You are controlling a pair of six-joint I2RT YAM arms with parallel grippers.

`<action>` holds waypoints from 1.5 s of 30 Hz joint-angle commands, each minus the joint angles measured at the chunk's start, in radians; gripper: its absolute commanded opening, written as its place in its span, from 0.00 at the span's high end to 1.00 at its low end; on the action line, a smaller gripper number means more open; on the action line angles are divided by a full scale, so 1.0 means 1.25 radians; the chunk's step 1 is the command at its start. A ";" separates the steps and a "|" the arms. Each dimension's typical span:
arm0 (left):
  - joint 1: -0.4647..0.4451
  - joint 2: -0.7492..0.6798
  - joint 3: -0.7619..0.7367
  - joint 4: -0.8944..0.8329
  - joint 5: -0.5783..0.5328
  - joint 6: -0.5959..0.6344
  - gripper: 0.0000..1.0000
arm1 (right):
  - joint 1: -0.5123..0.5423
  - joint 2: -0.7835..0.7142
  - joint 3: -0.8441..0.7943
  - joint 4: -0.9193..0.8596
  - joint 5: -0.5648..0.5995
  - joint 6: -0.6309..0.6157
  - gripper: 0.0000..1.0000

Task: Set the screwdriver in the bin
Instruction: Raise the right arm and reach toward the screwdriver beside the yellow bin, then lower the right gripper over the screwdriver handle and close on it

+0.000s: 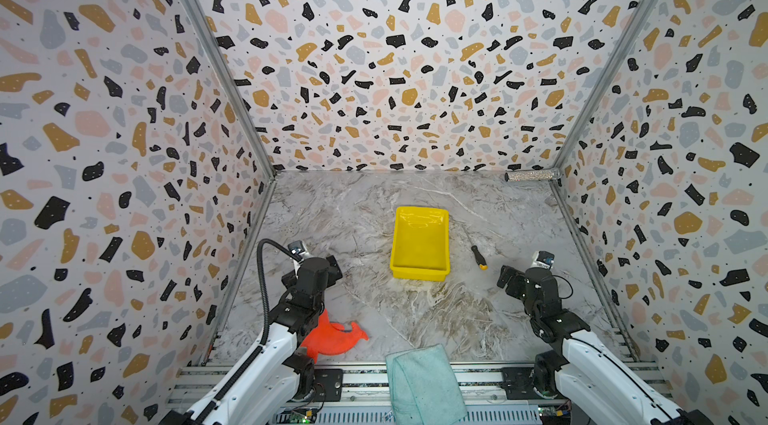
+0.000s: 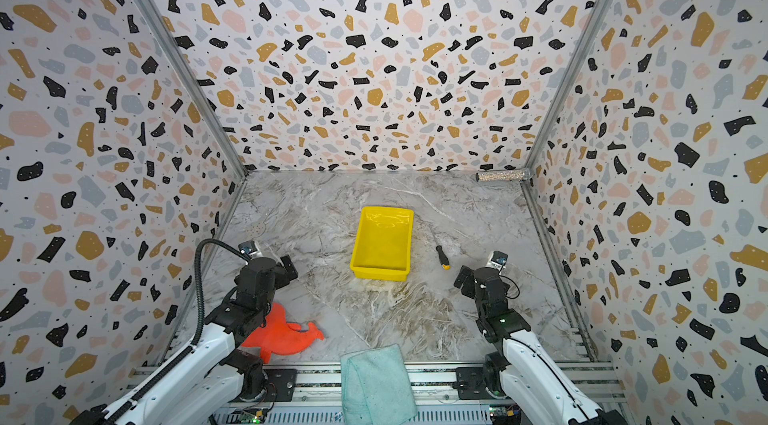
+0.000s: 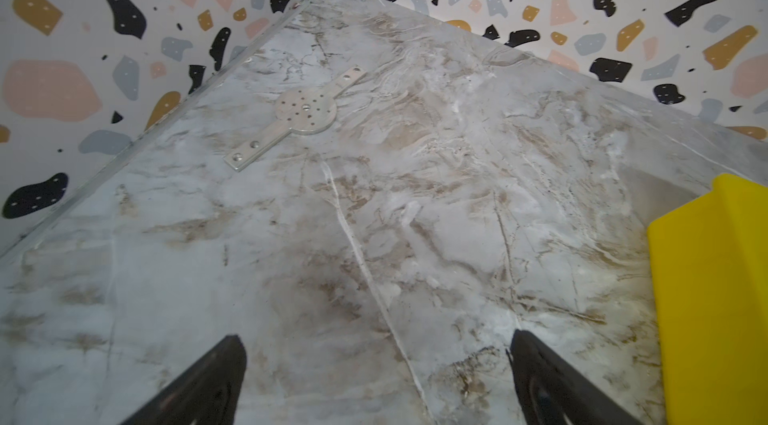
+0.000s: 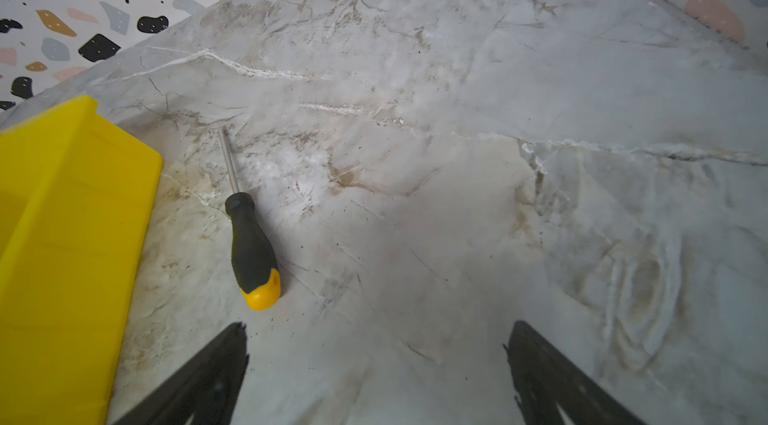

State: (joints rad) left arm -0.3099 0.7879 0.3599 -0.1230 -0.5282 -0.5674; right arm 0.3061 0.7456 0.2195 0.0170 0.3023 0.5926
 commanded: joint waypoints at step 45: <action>0.005 -0.045 -0.029 -0.046 -0.116 -0.117 0.00 | 0.026 0.744 0.597 -0.272 -0.217 -0.110 0.48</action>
State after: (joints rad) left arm -0.3084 0.7315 0.3332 -0.2138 -0.6704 -0.7204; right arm 0.3302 1.6680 0.9573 -0.3069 -0.0158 0.4469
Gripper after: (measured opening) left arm 0.997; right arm 0.522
